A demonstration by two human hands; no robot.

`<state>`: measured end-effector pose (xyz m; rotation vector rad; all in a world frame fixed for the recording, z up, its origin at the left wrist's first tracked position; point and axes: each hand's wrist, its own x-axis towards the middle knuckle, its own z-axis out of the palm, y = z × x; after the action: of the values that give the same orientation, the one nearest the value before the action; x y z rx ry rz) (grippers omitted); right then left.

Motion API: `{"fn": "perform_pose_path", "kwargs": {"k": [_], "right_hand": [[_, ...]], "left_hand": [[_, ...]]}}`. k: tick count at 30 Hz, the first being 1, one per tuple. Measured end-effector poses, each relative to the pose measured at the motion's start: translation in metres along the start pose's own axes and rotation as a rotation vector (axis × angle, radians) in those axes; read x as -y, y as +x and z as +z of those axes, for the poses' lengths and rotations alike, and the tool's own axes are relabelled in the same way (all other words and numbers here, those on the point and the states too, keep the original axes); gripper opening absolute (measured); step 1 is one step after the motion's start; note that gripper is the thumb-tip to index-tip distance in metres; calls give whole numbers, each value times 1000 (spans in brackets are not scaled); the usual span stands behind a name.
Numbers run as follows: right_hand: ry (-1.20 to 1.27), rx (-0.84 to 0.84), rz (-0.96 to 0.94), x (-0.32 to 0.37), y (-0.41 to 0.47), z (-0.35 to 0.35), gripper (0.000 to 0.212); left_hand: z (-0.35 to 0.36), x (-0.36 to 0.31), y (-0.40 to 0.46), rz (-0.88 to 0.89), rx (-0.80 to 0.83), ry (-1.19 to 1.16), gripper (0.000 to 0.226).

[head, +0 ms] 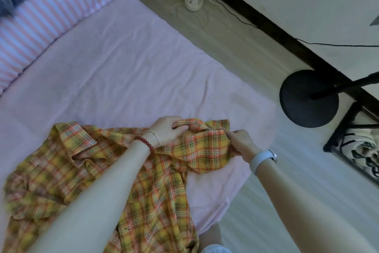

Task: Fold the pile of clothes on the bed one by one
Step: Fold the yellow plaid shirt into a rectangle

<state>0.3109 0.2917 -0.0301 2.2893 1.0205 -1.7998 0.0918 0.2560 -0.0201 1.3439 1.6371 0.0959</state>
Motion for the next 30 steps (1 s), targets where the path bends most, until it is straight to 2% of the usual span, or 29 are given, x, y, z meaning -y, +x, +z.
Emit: {"fn": "perform_pose_path", "kwargs": {"k": [2,3,5,7,10,12,14,17,20,21,23,25,27,30], "right_hand": [[5,1,-30,8,4,2,28],[85,-12,-72,14,4,1,20],[237,-144,-230,29,2,-8,14],[364,-309,-401,45,-5,-29,12],[532,-356,-510,56,-6,-57,8],[553,-328,-492,54,1,-66,14],[621,-312,-424,49,10,-70,18],[685,-349,-163,31,27,-72,20],[724,-262,55,9,39,-67,9],[742,-239,82,5,40,-64,8],[795,-225,83,1,42,-58,19],[870,-230,53,2,42,-53,22],[990,-248,17,8,41,-51,28],[1158,-288,37,21,40,-52,24]], "left_hand": [[-12,-1,-2,-9,-118,-158,28],[-19,-3,-4,-12,-180,-196,25],[-35,-2,-6,-17,-290,-235,25],[-47,-3,-6,-33,-373,-223,30],[-52,-10,-1,-57,-409,-131,44],[-47,-19,10,-38,-440,13,43],[-40,-30,21,-52,-480,176,32],[-26,-36,28,-155,-478,309,43],[1,-32,11,-37,-559,394,43],[13,-28,3,12,-552,432,45],[33,-22,-11,36,-403,516,49],[50,-15,-18,-39,-233,604,53],[60,-2,-15,-165,-52,574,58],[54,3,-7,-216,70,601,58]]}}
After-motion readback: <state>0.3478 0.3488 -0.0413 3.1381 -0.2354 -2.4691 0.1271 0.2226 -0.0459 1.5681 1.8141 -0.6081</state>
